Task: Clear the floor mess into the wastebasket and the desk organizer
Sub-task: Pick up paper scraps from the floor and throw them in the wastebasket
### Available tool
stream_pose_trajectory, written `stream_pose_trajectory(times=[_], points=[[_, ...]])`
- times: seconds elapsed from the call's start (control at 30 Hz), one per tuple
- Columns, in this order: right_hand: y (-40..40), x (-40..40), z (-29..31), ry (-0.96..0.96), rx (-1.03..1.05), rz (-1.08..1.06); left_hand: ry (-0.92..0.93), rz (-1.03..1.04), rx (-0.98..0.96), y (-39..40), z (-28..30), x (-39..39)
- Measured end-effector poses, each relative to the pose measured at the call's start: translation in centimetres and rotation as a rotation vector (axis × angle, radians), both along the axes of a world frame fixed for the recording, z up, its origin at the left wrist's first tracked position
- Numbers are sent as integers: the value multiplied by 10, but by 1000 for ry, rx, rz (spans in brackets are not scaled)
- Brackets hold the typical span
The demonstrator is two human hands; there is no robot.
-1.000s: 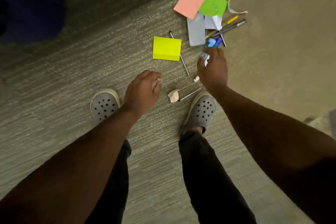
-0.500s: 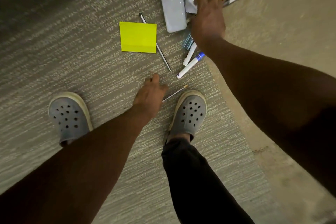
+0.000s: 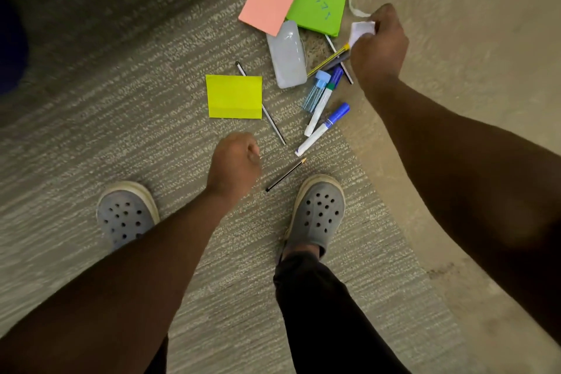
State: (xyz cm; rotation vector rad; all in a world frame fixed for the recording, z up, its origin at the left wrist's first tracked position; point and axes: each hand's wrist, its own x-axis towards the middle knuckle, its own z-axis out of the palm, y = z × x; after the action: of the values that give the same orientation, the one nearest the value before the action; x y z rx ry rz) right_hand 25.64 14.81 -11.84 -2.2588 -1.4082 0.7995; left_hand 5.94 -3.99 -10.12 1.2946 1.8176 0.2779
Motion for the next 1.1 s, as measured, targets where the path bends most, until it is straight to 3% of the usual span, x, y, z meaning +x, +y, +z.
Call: stream_pose_trajectory(times=[0.2,0.3,0.43,0.63,0.77,0.93,1.1], points=[[38,15,-11,-180,-186,66,37,100,14,42,-14,-16],[49,18,-15,-258,-244,1,105,112,56,50,-23,-21],[46,25,-26,-409,-230,297,200,162,125,50,-32,-27],[50,23,-29,-436,-188,431,157,224,190,34,-33,-34],[52,16,-25,-362,-90,329,132,259,172,17,-26,-38],[59,14,-26,-392,-210,427,103,255,161,9,-22,-49],[42,3,-13,-307,-156,297,106,336,166,9,-7,-65]])
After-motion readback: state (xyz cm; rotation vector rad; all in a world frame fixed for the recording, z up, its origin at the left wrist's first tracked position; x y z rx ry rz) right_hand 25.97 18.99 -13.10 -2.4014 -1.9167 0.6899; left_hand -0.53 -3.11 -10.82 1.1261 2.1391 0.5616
